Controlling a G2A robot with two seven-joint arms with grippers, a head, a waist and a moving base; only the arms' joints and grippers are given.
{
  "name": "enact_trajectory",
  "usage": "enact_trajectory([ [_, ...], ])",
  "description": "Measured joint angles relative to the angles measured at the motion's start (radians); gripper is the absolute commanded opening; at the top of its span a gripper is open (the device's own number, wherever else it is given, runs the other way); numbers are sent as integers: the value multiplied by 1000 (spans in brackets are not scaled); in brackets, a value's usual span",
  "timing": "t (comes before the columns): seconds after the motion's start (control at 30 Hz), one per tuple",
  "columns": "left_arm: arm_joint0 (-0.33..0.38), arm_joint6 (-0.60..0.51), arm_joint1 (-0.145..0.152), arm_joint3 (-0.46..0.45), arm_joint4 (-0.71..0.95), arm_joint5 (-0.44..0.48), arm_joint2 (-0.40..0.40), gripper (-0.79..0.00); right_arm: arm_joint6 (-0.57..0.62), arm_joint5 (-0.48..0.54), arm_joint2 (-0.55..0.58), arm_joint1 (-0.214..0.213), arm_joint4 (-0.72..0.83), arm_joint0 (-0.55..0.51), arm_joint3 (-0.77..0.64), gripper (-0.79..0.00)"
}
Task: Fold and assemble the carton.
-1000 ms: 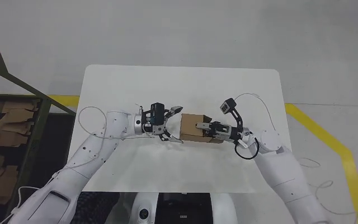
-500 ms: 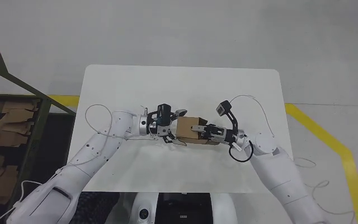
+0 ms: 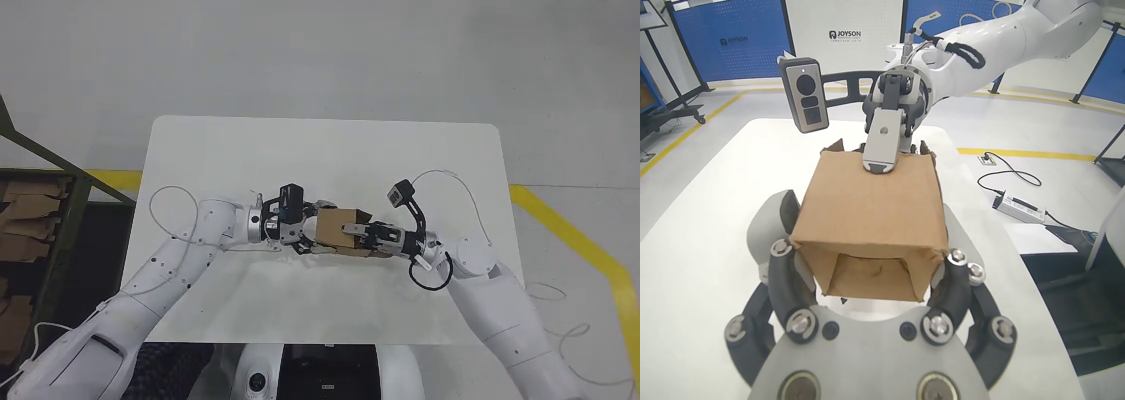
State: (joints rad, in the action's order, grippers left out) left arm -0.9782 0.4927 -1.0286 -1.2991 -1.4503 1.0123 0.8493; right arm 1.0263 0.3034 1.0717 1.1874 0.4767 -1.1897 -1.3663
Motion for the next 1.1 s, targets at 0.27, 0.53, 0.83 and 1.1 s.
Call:
enact_trajectory([
  [0.27, 12, -15, 8, 8, 59, 0, -32, -320, -4, 0, -1, 0, -6, 0, -2, -785],
  [0.53, 23, -20, 19, 12, 108, 0, -58, -317, -11, 0, 1, -1, -5, -1, -1, -668],
  [0.83, 34, -16, 30, 22, 145, 0, -81, -348, 0, 4, 22, -6, 12, -13, -14, -560],
  [1.1, 36, 2, 38, 25, 162, 0, -89, -382, -2, -2, 51, -15, 6, -30, -31, -548],
])
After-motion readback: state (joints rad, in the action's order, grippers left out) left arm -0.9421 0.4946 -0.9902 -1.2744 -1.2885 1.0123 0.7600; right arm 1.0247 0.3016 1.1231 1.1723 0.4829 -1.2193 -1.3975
